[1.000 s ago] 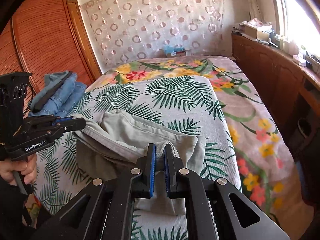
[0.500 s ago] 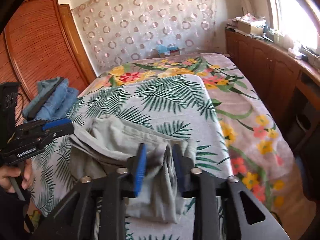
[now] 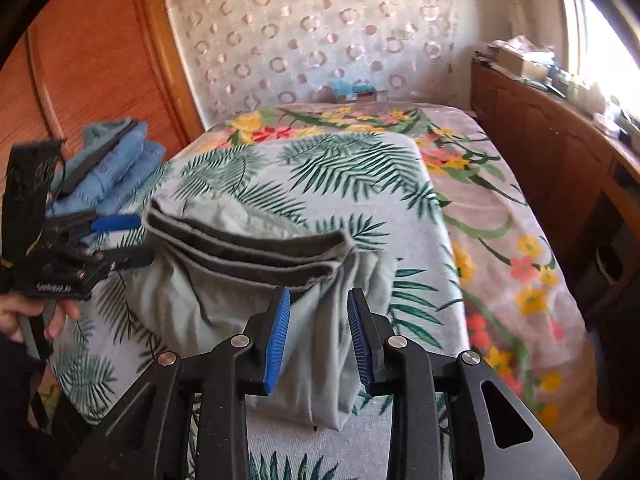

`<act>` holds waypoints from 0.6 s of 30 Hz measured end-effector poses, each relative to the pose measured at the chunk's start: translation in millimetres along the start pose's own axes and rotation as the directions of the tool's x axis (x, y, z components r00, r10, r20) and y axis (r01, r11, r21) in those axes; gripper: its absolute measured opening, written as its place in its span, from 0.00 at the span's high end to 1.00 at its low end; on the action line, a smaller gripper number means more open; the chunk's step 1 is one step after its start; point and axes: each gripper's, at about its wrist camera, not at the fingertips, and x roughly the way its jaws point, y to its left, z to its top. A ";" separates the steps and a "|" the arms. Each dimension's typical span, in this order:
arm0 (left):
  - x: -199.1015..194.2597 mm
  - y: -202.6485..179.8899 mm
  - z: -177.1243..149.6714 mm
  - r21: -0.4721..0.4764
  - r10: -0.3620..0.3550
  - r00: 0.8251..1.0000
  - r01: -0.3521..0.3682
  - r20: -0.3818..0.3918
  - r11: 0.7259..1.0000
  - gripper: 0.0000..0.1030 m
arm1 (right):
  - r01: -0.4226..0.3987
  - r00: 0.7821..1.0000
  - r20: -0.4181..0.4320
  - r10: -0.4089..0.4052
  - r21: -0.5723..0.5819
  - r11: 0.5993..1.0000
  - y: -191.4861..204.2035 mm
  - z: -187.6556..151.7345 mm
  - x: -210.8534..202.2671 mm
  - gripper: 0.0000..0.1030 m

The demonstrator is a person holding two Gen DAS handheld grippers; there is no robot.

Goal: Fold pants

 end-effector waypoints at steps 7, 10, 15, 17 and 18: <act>24.6 4.7 13.4 0.011 0.036 0.999 -0.036 -0.033 0.999 0.23 | 0.035 0.999 -0.024 -0.036 -0.065 0.997 -2.2 21.3 26.5 0.70; 31.3 7.9 19.7 0.001 0.047 0.998 -0.047 -0.035 0.999 0.23 | 0.080 0.996 -0.023 -0.081 -0.047 0.996 -7.6 33.3 36.5 0.70; 31.3 9.0 24.2 -0.018 0.042 0.999 -0.043 -0.019 0.999 0.23 | 0.133 0.991 -0.018 -0.133 -0.026 0.991 -13.8 40.3 38.8 0.70; 27.4 8.2 21.9 -0.014 0.040 0.999 -0.040 -0.011 0.999 0.23 | 0.126 0.992 -0.002 -0.126 -0.005 0.992 -11.7 38.4 31.6 0.70; 23.9 8.2 19.8 -0.015 0.039 0.999 -0.040 -0.006 0.999 0.23 | 0.113 0.994 0.009 -0.113 0.008 0.994 -13.1 36.6 27.0 0.70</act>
